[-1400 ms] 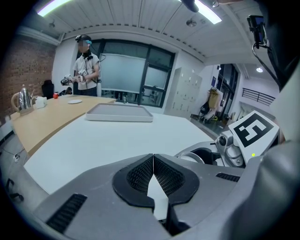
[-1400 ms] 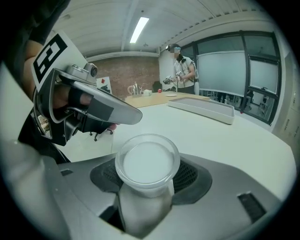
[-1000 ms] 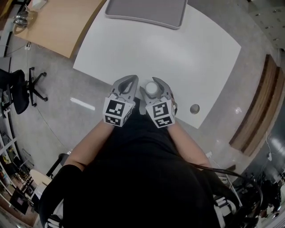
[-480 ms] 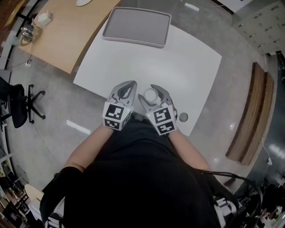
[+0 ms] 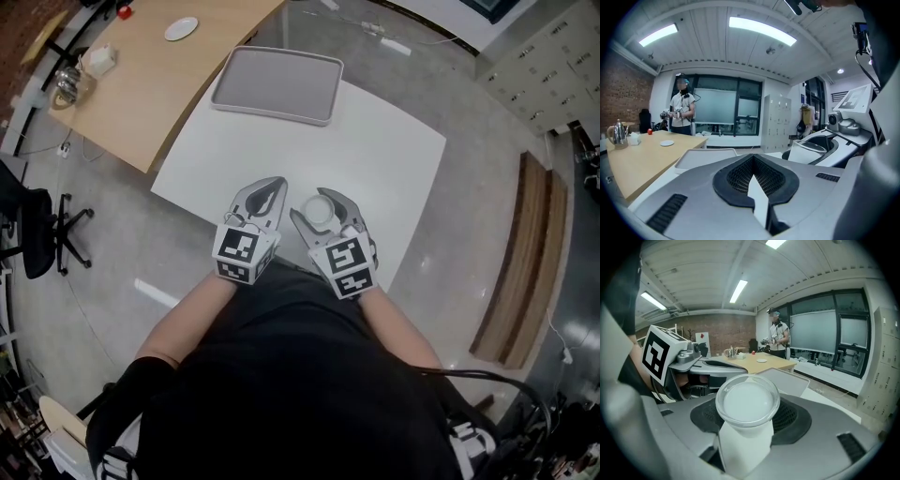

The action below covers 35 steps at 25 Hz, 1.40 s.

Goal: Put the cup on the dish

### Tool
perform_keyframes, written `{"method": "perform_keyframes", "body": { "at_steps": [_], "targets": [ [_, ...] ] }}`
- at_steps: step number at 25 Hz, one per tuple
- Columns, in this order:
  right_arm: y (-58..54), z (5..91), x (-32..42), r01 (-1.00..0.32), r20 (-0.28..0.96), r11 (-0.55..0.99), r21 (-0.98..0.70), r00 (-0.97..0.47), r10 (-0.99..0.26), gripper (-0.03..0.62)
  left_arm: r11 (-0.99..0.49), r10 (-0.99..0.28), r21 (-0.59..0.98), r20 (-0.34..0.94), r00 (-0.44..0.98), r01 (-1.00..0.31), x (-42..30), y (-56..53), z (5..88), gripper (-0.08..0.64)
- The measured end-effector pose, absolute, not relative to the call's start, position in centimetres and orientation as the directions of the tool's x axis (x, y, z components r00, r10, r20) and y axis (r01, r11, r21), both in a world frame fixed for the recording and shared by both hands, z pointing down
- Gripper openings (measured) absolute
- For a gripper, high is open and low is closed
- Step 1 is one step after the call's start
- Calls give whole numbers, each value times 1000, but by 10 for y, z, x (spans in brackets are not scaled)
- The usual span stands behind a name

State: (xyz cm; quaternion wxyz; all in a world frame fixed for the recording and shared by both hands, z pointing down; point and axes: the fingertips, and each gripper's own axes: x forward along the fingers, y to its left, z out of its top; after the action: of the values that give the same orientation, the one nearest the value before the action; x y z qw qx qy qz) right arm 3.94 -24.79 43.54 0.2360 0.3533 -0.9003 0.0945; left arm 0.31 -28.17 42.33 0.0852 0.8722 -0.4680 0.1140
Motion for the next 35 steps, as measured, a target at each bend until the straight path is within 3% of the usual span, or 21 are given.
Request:
{"method": "perform_keyframes", "body": {
  "at_steps": [12,35],
  "targets": [
    [-253,393,54,-693,453,720,-38,-654,-606,262,-559,-796,29,259,547,-828,19,-285,375,9],
    [-328,347,-6,-703,455,712,8,-631,-628,262,-599,-778,28,216,590,-800,-47,-360,320,8]
  ]
}}
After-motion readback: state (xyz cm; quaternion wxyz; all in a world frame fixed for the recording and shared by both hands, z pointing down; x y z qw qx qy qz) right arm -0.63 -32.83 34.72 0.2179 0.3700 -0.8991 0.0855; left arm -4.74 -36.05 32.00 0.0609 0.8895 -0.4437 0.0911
